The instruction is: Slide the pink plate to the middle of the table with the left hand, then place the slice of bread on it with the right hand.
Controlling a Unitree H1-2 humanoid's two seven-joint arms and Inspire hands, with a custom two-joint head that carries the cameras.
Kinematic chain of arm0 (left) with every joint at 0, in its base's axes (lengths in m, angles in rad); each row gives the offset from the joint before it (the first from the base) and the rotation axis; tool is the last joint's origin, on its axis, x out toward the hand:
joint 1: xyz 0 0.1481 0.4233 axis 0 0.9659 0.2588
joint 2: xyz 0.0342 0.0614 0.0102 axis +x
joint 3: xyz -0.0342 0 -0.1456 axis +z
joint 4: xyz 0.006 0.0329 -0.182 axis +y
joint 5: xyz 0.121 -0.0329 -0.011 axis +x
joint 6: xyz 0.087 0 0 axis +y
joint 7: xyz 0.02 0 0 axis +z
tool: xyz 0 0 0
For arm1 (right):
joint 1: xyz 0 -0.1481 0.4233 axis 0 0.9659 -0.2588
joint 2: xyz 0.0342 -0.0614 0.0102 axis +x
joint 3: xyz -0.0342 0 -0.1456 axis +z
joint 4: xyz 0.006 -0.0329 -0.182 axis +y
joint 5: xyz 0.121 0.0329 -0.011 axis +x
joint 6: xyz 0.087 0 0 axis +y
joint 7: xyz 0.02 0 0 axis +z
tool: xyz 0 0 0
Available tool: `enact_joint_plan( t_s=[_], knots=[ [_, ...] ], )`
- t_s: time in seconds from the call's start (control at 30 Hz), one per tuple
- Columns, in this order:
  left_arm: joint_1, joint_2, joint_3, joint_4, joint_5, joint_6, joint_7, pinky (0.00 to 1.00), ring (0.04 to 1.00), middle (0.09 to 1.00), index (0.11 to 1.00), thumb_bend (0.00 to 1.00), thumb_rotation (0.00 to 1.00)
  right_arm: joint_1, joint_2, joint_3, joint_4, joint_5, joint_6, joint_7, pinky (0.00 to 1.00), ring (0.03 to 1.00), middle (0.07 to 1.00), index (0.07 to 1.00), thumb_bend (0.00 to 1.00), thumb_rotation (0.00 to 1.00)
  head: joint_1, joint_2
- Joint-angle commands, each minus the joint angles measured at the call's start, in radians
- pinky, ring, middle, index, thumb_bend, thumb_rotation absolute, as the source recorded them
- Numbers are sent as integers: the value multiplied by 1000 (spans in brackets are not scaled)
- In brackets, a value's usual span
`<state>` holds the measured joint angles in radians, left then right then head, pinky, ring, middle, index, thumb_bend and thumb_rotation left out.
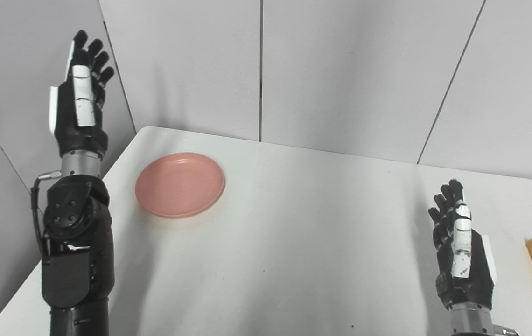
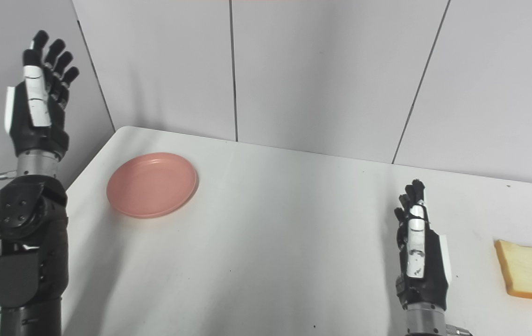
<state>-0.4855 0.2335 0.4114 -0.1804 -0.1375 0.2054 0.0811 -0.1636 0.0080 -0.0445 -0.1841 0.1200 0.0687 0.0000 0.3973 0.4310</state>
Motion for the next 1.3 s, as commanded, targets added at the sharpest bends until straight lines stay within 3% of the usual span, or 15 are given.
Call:
enact_joint_plan(
  t_s=[0.0,0.4,0.63,1.27],
  knots=[
    [-12,30,9,1,-12,-34,11,943,947,945,949,798,952,-20,2,-2,-39,10,0,2,1000,1000,1000,1000,277,1000,1,1],
    [31,64,45,128,-62,-28,15,941,939,942,945,808,960,-21,-6,2,-48,9,15,5,1000,1000,1000,1000,282,1000,7,2],
    [32,62,57,221,-108,-58,5,932,942,937,936,800,940,-21,-16,4,-41,6,7,11,1000,1000,1000,1000,284,1000,7,4],
    [7,76,33,465,-165,-87,-18,972,957,957,958,784,934,-17,-8,6,-69,2,42,7,1000,1000,1000,1000,285,1000,6,9]
  ],
)
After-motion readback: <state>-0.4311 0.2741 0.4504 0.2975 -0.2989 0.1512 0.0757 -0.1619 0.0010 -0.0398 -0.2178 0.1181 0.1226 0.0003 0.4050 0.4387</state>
